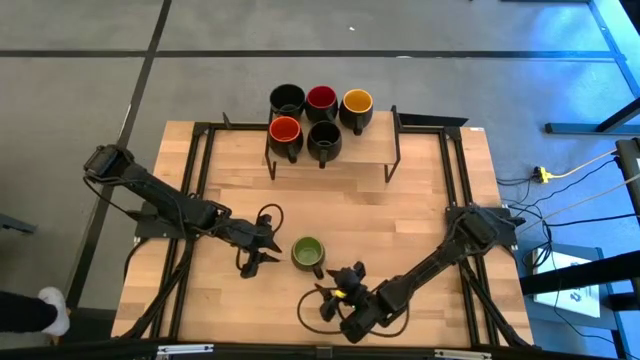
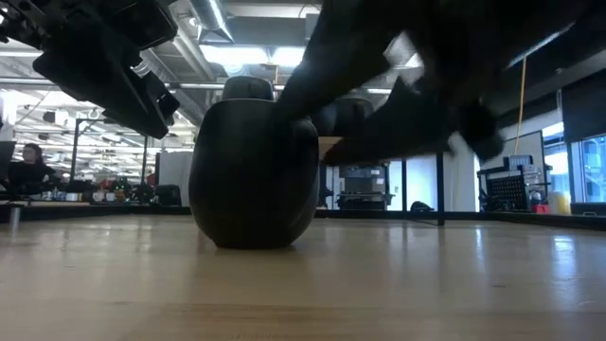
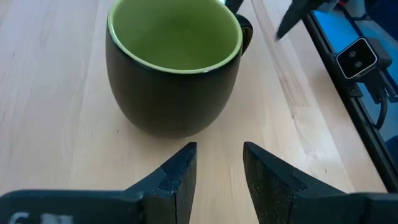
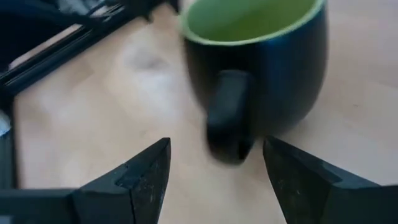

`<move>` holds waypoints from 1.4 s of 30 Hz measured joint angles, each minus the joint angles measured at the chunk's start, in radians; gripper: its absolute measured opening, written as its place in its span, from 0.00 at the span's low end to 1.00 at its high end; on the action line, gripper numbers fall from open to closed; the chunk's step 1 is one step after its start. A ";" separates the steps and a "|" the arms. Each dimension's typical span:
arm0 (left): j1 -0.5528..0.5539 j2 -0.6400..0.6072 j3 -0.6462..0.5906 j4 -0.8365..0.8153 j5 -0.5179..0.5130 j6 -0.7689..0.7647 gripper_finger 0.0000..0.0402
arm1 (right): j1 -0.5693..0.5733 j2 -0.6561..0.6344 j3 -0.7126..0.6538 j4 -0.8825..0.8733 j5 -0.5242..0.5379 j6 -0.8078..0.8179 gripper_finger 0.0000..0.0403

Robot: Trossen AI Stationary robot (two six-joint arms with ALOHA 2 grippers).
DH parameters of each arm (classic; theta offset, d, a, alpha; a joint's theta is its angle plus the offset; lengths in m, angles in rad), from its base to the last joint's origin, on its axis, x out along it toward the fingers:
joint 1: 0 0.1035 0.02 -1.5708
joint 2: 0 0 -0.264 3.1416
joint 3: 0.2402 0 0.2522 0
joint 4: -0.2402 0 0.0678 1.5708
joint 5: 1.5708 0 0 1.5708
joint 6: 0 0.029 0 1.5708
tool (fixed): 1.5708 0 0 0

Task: Place coffee mugs
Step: Put the green mug on the shelf

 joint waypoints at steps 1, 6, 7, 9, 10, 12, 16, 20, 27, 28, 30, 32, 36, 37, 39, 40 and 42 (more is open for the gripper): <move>0.000 0.000 0.000 0.000 0.000 0.000 0.31 | -0.004 0.016 0.000 0.015 0.013 0.015 0.60; 0.000 0.000 0.000 -0.001 0.000 0.000 0.31 | -0.038 0.067 0.001 0.052 0.073 0.069 0.60; 0.000 0.000 0.000 -0.001 -0.001 0.000 0.31 | -0.045 0.070 0.001 0.048 0.069 0.078 0.59; 0.000 0.000 0.000 -0.001 -0.009 0.000 0.31 | -0.053 0.072 0.001 0.044 0.069 0.083 0.54; 0.000 0.000 0.000 -0.001 -0.012 0.000 0.31 | -0.053 0.072 0.001 0.044 0.076 0.080 0.50; 0.000 0.000 0.000 -0.001 -0.017 0.000 0.31 | -0.058 0.072 0.001 0.041 0.087 0.070 0.40; 0.000 0.000 0.000 -0.001 -0.027 0.000 0.31 | -0.063 0.072 0.002 0.022 0.042 0.055 0.16; 0.000 0.000 0.000 -0.002 -0.023 0.000 0.31 | -0.057 0.071 0.002 0.014 0.031 0.002 0.11; 0.000 -0.035 0.031 -0.082 0.063 -0.001 0.31 | -0.056 0.046 0.001 -0.003 0.011 -0.001 0.11; 0.000 -0.052 0.046 -0.128 0.076 -0.002 0.31 | -0.052 0.035 -0.001 -0.018 0.012 0.000 0.11; 0.000 -0.086 0.081 -0.227 0.098 -0.003 0.31 | -0.048 0.001 -0.001 -0.061 0.031 0.007 0.11; 0.000 -0.120 0.115 -0.326 0.114 -0.003 0.31 | -0.046 -0.040 0.001 -0.126 0.066 0.037 0.11; 0.000 -0.185 0.177 -0.478 0.117 -0.008 0.31 | -0.056 -0.126 0.000 -0.265 0.085 0.054 0.11; 0.000 -0.203 0.188 -0.511 0.117 -0.008 0.31 | -0.062 -0.150 0.000 -0.300 0.082 0.055 0.11; 0.000 -0.233 0.211 -0.544 0.117 -0.009 0.31 | -0.078 -0.204 0.000 -0.375 0.088 0.069 0.11; 0.000 -0.251 0.219 -0.558 0.117 -0.009 0.31 | -0.086 -0.232 0.001 -0.417 0.084 0.080 0.11; 0.000 -0.282 0.229 -0.566 0.117 -0.009 0.31 | -0.107 -0.280 0.001 -0.508 0.082 0.118 0.11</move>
